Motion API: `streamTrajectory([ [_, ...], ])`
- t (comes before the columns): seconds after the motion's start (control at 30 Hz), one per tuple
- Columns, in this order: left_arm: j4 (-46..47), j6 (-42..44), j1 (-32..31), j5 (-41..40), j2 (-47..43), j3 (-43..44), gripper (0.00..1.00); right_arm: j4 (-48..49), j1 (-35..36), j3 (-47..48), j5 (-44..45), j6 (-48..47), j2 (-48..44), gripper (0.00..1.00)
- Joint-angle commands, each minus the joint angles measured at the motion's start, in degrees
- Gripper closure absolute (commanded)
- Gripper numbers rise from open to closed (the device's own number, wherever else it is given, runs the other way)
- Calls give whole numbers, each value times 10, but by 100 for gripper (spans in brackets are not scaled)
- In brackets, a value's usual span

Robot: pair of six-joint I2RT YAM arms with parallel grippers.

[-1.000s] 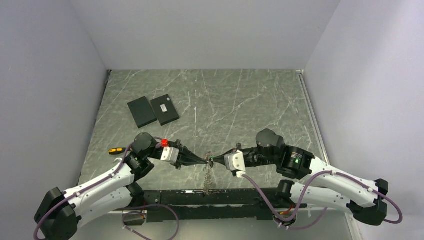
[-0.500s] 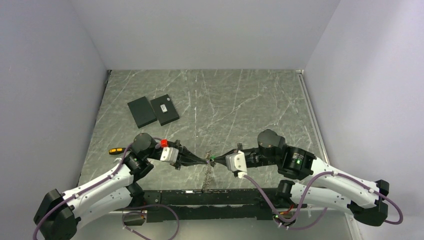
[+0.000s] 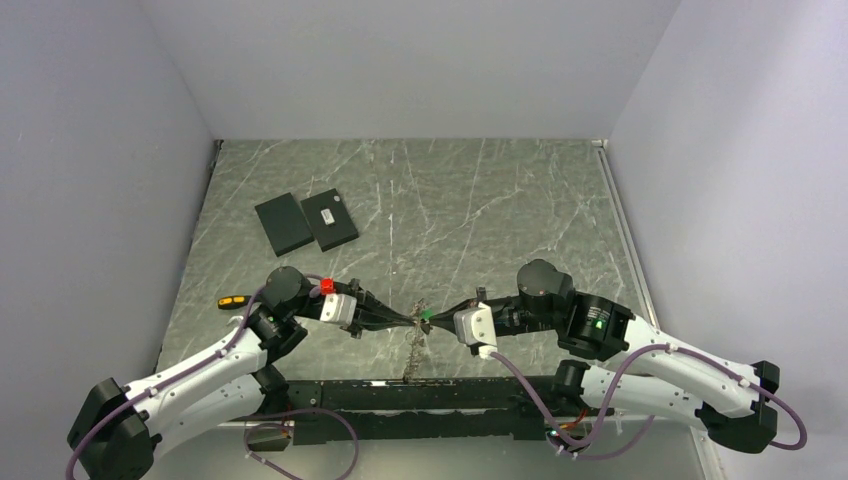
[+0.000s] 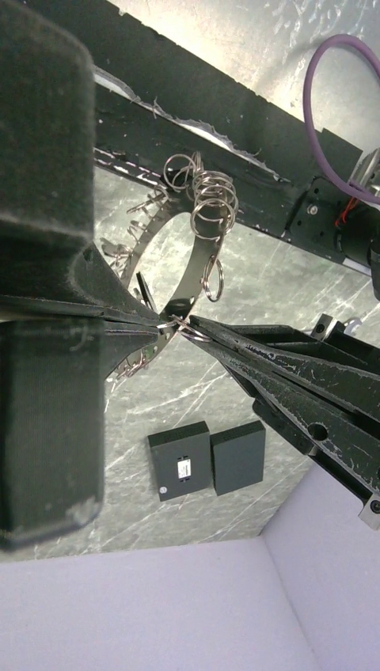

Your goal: Put the keys on the keyring

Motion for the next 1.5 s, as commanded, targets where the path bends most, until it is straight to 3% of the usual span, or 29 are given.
streamTrajectory([
  [0.0,48,-14,-2,-10,-8,0,100,10,5,0,-26,-8,-6,100],
  [1.47,22,0,-3,-1,23,9,100,7,8,16,-17,-15,-3,100],
])
